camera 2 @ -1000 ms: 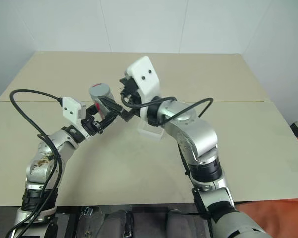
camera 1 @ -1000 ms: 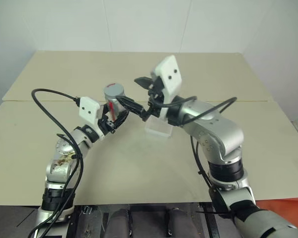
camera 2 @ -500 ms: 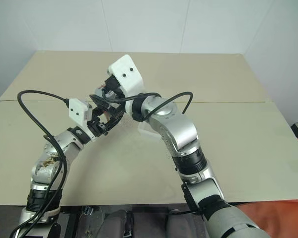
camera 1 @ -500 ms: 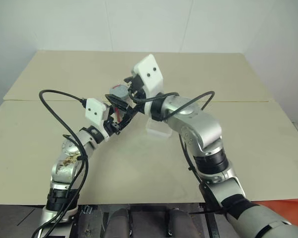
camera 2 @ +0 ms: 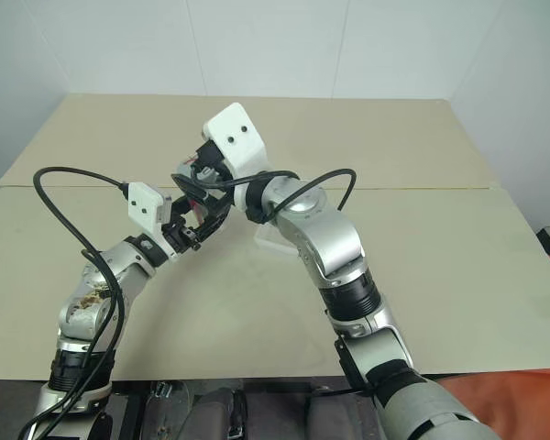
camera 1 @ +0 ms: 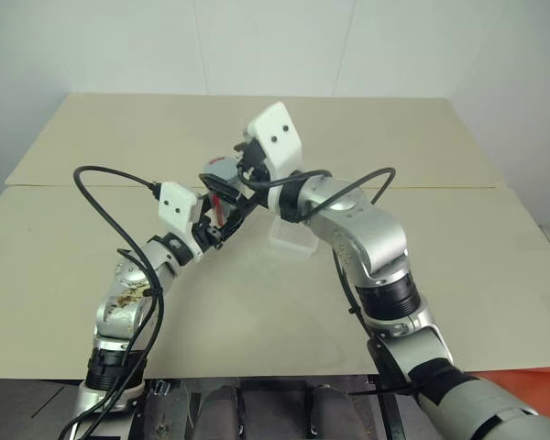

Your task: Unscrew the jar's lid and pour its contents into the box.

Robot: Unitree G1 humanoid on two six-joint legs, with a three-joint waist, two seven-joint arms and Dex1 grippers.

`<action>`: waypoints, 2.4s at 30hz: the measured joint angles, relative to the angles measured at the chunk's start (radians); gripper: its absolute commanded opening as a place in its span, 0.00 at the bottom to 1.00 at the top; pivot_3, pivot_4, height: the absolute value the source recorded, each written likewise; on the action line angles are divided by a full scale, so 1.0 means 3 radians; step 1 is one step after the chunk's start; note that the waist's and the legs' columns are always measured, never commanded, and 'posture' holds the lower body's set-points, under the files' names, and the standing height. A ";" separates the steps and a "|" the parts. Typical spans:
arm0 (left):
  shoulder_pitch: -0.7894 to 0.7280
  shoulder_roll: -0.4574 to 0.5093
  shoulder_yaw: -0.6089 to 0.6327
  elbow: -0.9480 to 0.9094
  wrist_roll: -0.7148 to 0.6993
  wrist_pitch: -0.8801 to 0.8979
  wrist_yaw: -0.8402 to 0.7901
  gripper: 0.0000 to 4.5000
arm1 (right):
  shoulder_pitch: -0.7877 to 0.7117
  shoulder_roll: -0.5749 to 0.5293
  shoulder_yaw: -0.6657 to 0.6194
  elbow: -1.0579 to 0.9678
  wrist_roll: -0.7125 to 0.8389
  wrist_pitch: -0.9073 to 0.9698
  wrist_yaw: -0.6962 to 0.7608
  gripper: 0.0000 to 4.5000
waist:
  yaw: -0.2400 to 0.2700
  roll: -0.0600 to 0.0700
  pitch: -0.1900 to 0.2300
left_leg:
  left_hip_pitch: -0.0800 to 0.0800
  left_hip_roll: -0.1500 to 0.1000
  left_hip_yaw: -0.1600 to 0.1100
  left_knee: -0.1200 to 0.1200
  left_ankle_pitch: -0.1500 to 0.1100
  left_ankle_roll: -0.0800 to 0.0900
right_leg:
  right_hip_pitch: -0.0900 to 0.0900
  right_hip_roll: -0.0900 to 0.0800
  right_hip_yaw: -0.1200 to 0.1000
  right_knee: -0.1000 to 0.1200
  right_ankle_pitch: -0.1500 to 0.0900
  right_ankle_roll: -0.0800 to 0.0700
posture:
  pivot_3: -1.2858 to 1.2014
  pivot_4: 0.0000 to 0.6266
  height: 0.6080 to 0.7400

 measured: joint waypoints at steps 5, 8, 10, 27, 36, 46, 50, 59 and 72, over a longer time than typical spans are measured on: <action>0.0000 0.0000 -0.0001 0.0000 0.0000 0.0017 0.0028 0.62 | 0.0057 -0.0064 0.0000 -0.0088 0.0004 0.0001 0.0018 0.99 | 0.0000 0.0000 0.0000 | 0.0000 0.0000 0.0000 0.0000 0.0000 0.0001 | 0.0000 0.0000 0.0000 0.0000 0.0000 0.0000 | 0.52 0.24 1.00; 0.0000 0.0001 -0.0001 -0.0001 0.0000 0.0032 0.0033 0.62 | 0.0091 -0.0103 0.0000 -0.0141 0.0005 0.0002 0.0038 0.99 | 0.0000 0.0000 0.0000 | 0.0000 0.0000 -0.0001 0.0000 -0.0001 0.0001 | 0.0000 0.0000 0.0000 0.0000 0.0000 0.0000 | 0.52 0.24 1.00; 0.0000 0.0001 -0.0002 -0.0003 0.0000 0.0049 0.0033 0.62 | 0.0113 -0.0119 0.0001 -0.0165 0.0006 0.0004 0.0043 0.99 | 0.0000 0.0000 0.0000 | 0.0000 0.0000 -0.0001 0.0000 0.0000 0.0001 | 0.0000 0.0000 0.0000 0.0000 0.0000 0.0000 | 0.52 0.24 1.00; 0.0000 0.0056 0.0074 0.0005 -0.0005 0.0059 0.0025 0.62 | 0.0276 -0.0394 -0.0088 -0.0329 0.0089 0.0088 0.0030 0.99 | 0.0002 0.0000 0.0000 | 0.0000 0.0000 -0.0001 0.0000 -0.0001 0.0002 | 0.0000 0.0000 0.0000 -0.0001 0.0000 0.0000 | 0.52 0.24 1.00; 0.0003 0.0055 0.0080 0.0003 -0.0006 0.0054 0.0008 0.62 | 0.0292 -0.0452 -0.0156 -0.0316 0.0075 0.0108 0.0007 0.99 | -0.0002 0.0000 0.0000 | 0.0000 0.0000 -0.0001 0.0000 -0.0001 0.0002 | 0.0000 0.0000 0.0000 0.0000 0.0000 0.0000 | 0.52 0.24 1.00; 0.0017 0.0048 0.0083 -0.0003 -0.0005 0.0050 0.0008 0.62 | 0.0338 -0.0503 -0.0240 -0.0628 0.0428 0.0110 0.0363 0.99 | -0.0001 0.0000 0.0000 | 0.0001 0.0000 -0.0009 0.0000 -0.0004 0.0007 | 0.0001 0.0000 0.0000 0.0000 0.0000 0.0000 | 0.52 0.24 1.00; 0.0016 0.0038 0.0075 -0.0003 -0.0002 0.0045 0.0008 0.62 | 0.0289 -0.0361 -0.0166 -0.0578 0.0444 0.0108 0.0326 0.99 | -0.0005 0.0000 0.0000 | 0.0001 0.0000 -0.0009 0.0000 -0.0004 0.0007 | 0.0000 0.0000 0.0001 0.0001 0.0000 0.0000 | 0.52 0.24 1.00; 0.0016 0.0017 0.0040 -0.0009 -0.0001 0.0045 0.0014 0.62 | 0.0053 -0.0083 -0.0025 -0.0181 0.0241 -0.0003 0.0148 0.99 | 0.0010 0.0000 0.0000 | -0.0001 -0.0001 -0.0002 0.0001 0.0000 0.0000 | 0.0001 -0.0001 -0.0001 -0.0001 0.0000 0.0000 | 0.52 0.24 1.00; 0.0034 0.0013 0.0034 -0.0071 0.0000 0.0045 0.0034 0.62 | -0.0063 0.0060 -0.0016 0.0089 0.0053 -0.0036 0.0056 0.99 | -0.0001 0.0000 0.0000 | 0.0000 0.0000 -0.0001 0.0000 0.0001 -0.0001 | 0.0000 0.0000 -0.0001 0.0000 0.0000 0.0000 | 0.52 0.24 1.00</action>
